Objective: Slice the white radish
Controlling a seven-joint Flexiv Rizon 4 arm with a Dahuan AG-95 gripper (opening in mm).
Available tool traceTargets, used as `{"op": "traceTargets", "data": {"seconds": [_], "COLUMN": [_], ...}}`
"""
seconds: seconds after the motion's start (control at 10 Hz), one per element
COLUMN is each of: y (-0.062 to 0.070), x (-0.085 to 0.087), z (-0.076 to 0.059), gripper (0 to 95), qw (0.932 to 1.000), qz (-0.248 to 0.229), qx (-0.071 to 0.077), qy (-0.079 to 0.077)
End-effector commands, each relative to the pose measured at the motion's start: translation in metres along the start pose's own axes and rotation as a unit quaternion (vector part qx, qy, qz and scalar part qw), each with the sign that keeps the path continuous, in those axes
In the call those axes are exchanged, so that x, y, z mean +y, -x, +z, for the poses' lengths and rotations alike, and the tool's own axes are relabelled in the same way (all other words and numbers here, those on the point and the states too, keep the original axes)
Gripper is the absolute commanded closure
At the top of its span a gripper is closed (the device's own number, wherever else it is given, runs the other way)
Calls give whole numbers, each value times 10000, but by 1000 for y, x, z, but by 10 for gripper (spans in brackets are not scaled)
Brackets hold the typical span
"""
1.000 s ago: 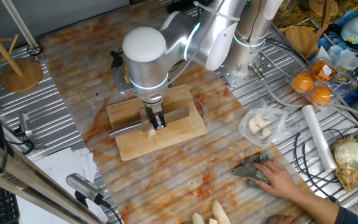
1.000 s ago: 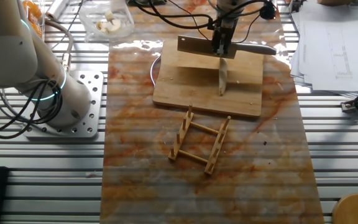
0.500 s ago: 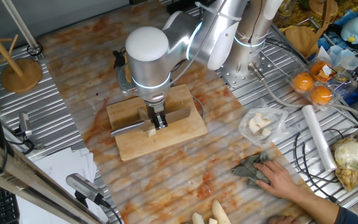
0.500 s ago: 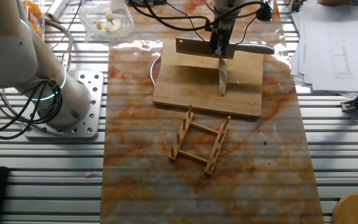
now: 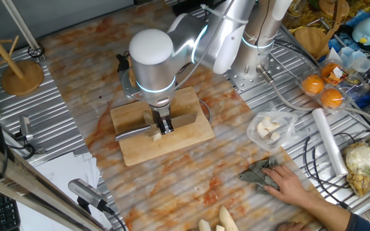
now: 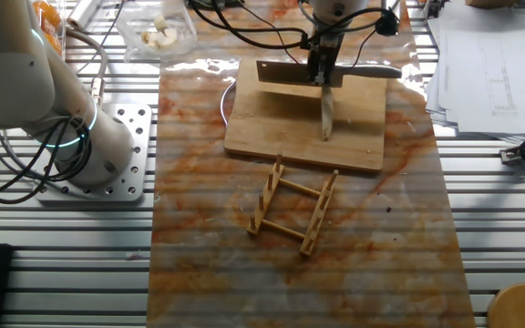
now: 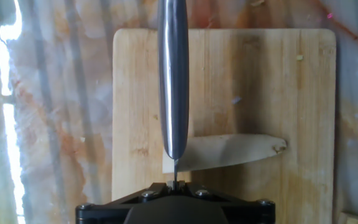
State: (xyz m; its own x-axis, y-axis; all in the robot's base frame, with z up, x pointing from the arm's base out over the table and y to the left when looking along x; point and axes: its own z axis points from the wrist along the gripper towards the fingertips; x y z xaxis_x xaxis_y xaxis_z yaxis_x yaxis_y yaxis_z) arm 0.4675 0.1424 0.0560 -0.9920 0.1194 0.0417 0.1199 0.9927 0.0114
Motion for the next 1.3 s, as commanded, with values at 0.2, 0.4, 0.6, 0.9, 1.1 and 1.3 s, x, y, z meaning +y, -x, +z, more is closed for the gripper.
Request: {"op": "traceTargets", "data": {"seconds": [0.2,0.4,0.6,0.9,1.1,1.3], "y": [-3,-5,-4,-4,-3,-1], "x": [3,2,1,2,-2,-1], "z": [25,30,31,35,35,36], "gripper": [950,950,950,950,950,950], "qw": [10000,9999,9999,9989,9972,9964], "qz": [-76,-121,-138,-398,-614,-660], "qx": [4,-3,67,264,439,536], "qy": [-42,-48,0,-12,1,52]}}
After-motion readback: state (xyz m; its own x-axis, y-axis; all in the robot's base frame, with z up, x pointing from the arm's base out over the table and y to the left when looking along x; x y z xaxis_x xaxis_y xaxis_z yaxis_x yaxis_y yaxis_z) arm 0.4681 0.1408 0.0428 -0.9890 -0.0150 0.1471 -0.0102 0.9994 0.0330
